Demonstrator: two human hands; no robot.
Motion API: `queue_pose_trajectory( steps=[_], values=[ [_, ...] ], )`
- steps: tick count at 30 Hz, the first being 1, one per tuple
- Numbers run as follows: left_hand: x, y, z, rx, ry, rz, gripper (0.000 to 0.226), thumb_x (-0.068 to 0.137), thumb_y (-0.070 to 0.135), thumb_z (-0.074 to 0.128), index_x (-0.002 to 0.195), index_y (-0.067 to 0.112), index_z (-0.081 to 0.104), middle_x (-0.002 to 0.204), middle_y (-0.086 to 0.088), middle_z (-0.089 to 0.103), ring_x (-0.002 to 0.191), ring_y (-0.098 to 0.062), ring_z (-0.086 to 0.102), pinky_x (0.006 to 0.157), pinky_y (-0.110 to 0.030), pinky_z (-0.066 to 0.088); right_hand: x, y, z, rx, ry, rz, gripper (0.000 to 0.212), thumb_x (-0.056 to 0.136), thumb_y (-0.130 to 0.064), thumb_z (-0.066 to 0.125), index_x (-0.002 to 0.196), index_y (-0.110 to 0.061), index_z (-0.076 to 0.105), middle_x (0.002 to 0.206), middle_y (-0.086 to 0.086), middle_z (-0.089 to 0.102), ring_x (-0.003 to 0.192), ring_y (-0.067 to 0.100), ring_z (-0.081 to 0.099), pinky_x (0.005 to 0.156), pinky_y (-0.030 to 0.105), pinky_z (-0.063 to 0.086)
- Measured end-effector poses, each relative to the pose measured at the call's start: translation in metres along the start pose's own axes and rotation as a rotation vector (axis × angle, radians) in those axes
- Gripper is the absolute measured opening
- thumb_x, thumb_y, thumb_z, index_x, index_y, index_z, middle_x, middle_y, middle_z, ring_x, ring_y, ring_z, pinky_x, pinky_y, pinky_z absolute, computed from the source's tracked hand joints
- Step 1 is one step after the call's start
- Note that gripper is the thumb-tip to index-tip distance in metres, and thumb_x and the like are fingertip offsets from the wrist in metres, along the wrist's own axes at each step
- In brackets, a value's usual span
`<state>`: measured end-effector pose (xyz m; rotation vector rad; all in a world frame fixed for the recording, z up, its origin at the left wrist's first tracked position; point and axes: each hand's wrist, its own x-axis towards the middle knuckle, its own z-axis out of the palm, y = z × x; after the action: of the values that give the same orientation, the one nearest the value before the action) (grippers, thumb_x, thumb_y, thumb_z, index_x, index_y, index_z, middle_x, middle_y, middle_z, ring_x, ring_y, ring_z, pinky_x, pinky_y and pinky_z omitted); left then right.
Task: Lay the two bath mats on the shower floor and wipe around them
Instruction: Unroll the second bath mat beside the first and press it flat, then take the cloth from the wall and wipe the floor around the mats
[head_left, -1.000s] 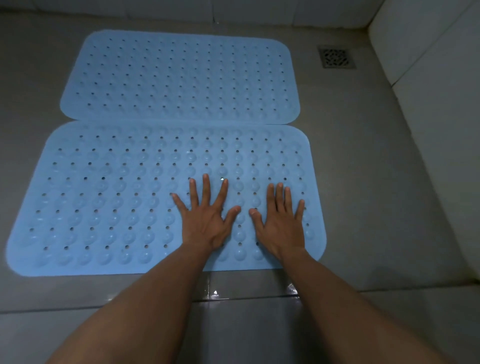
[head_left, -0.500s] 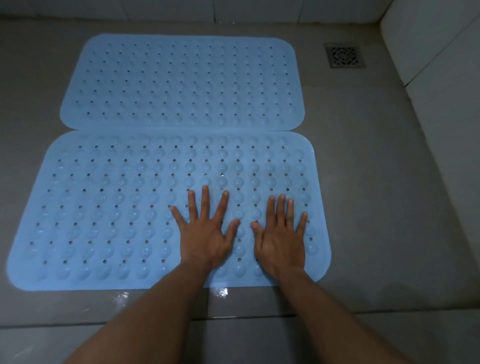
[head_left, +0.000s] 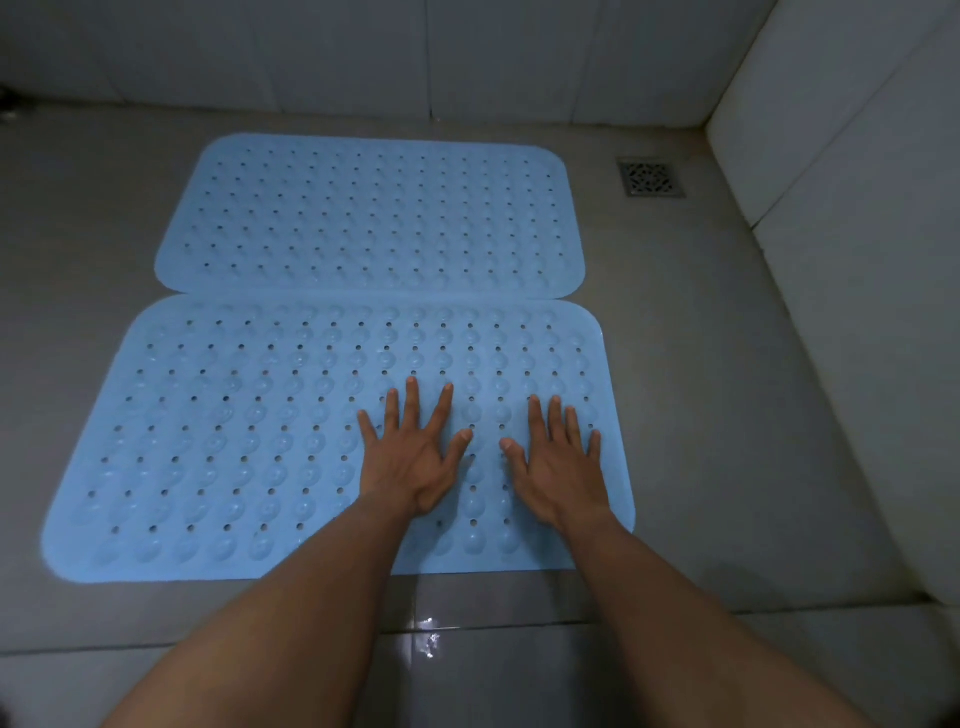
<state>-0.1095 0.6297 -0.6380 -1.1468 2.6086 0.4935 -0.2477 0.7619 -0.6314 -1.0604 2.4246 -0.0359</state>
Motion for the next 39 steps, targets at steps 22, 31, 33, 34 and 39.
queue_pose_trajectory(
  steps=[22,31,33,34,39],
  values=[
    [-0.061,0.137,-0.436,-0.03,0.15,0.154,0.059,0.104,0.052,0.012,0.156,0.036,-0.012,0.166,-0.008,-0.011,0.152,-0.031,-0.013,0.118,-0.063,-0.006,-0.099,-0.07,-0.435,0.019,0.247,-0.027,0.064,0.103,-0.048,0.029,0.157,-0.019,0.012,0.165,0.015,0.005,0.152,0.029,0.004,0.118,0.06,0.011],
    [-0.111,0.229,-0.675,0.005,0.201,0.203,0.059,0.105,0.044,0.02,0.158,0.032,-0.004,0.166,-0.011,-0.003,0.152,-0.034,-0.006,0.117,-0.066,0.004,-0.182,-0.069,-0.682,0.061,0.305,0.017,0.065,0.102,-0.046,0.034,0.158,-0.02,0.014,0.165,0.015,0.004,0.152,0.029,0.004,0.119,0.058,0.013],
    [-0.117,0.247,-0.723,0.004,0.216,0.226,0.06,0.105,0.046,0.022,0.158,0.032,-0.003,0.166,-0.012,-0.001,0.153,-0.034,-0.005,0.117,-0.066,0.005,-0.194,-0.069,-0.731,0.052,0.323,0.023,0.065,0.103,-0.046,0.034,0.158,-0.02,0.013,0.165,0.016,0.004,0.152,0.03,0.004,0.118,0.058,0.013],
    [-0.118,0.255,-0.746,0.004,0.224,0.242,0.061,0.104,0.047,0.022,0.158,0.033,-0.003,0.166,-0.011,0.0,0.153,-0.034,-0.004,0.117,-0.066,0.005,-0.199,-0.069,-0.755,0.05,0.338,0.028,0.065,0.103,-0.046,0.034,0.158,-0.02,0.012,0.165,0.016,0.004,0.152,0.031,0.004,0.118,0.058,0.013],
    [-0.112,0.297,-0.85,-0.018,0.273,0.32,0.06,0.104,0.05,0.024,0.158,0.033,0.006,0.166,-0.01,0.008,0.153,-0.032,0.0,0.118,-0.065,0.005,-0.218,-0.077,-0.863,0.047,0.421,0.056,0.065,0.103,-0.046,0.035,0.158,-0.021,0.011,0.165,0.016,0.003,0.152,0.031,0.004,0.119,0.058,0.013]
  ],
)
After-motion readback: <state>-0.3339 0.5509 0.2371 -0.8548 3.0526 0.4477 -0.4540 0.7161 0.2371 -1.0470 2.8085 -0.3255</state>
